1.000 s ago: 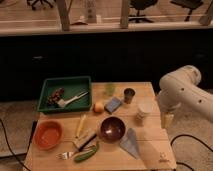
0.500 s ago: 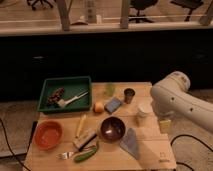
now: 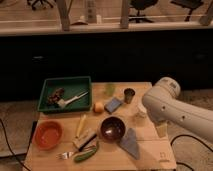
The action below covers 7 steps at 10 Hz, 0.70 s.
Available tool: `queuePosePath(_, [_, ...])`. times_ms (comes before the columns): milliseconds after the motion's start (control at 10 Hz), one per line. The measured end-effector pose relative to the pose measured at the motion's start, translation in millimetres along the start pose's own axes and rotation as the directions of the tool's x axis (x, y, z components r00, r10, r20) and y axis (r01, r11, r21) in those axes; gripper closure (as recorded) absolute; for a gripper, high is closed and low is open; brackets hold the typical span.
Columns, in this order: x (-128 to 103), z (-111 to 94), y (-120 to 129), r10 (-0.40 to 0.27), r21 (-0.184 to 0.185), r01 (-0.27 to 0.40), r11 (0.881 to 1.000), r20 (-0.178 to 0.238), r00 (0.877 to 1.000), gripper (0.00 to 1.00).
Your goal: Stack bowls on top of each other
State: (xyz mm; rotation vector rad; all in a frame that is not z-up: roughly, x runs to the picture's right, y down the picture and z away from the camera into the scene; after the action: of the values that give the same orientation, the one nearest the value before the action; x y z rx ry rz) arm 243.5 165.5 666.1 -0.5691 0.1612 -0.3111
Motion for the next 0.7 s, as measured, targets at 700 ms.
queuePosePath(700, [-33,-8,13,-0.148,0.021,0.151,0.988,-0.090,0.985,0.20])
